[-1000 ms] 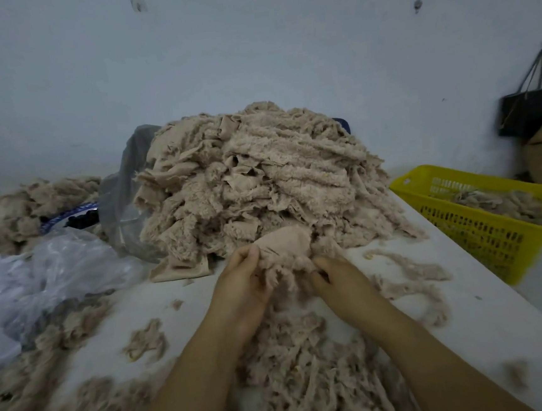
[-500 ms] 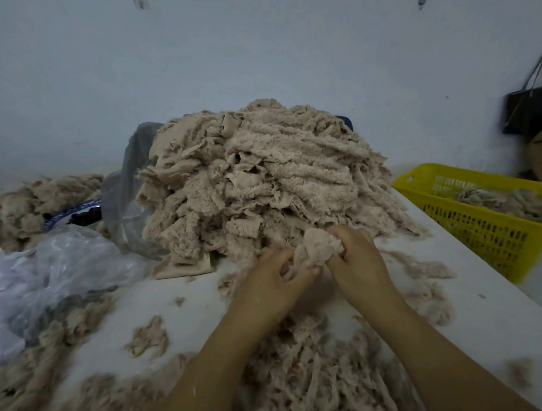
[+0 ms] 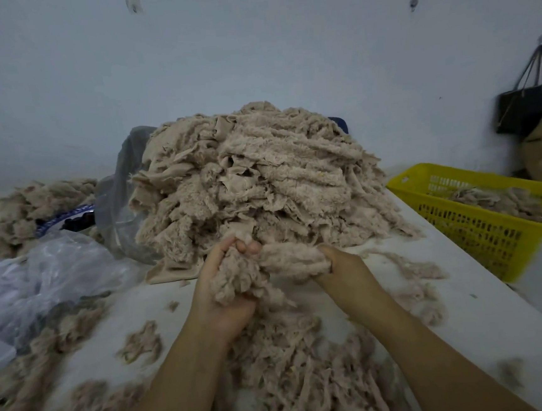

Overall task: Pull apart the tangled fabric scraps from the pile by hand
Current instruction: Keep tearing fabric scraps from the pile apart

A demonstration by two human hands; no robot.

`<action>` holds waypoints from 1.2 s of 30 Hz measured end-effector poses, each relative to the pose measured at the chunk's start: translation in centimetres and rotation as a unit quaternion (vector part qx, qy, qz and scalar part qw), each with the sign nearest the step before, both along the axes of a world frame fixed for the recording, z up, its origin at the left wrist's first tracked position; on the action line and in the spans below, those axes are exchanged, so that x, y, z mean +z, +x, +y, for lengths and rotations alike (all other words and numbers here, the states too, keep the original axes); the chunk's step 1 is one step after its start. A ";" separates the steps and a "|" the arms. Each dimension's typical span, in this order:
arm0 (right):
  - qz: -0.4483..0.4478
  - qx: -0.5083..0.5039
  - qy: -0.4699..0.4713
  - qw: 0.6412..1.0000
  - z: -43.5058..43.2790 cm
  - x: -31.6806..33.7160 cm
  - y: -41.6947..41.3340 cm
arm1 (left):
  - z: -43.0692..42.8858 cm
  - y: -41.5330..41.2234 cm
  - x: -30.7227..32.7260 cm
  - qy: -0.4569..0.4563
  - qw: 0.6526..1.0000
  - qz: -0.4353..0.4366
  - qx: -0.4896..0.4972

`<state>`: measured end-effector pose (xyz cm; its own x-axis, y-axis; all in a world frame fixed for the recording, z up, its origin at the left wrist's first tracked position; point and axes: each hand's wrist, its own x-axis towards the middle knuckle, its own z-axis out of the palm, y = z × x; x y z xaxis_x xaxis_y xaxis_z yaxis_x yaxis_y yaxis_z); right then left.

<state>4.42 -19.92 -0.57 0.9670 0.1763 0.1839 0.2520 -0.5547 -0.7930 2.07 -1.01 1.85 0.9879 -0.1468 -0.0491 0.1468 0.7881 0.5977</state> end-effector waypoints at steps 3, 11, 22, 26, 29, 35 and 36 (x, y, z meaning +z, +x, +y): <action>-0.021 -0.056 0.039 0.997 -0.6 0.5 0.2 | 0.7 0.2 0.1 -0.036 0.999 -0.006 0.030; -0.040 0.095 0.118 0.988 1.5 0.4 -1.6 | 0.0 0.2 -0.1 -0.070 0.997 -0.025 0.026; -0.079 -0.033 0.122 0.989 0.3 0.3 -0.5 | -0.3 0.3 -0.1 -0.103 0.994 0.025 0.035; -0.029 0.100 0.142 0.984 2.1 0.2 -1.6 | -1.1 -0.1 0.2 -0.133 0.990 0.041 0.018; 0.005 0.107 0.120 0.987 3.3 -0.1 -1.6 | -1.4 -0.4 0.0 -0.125 0.991 0.047 0.009; 0.038 0.033 0.238 0.970 2.2 0.6 -0.9 | -1.5 0.1 -0.4 -0.080 0.995 0.045 0.034; 0.040 0.028 0.236 0.970 2.1 0.6 -0.9 | -1.4 0.2 -0.4 -0.080 0.995 0.040 0.039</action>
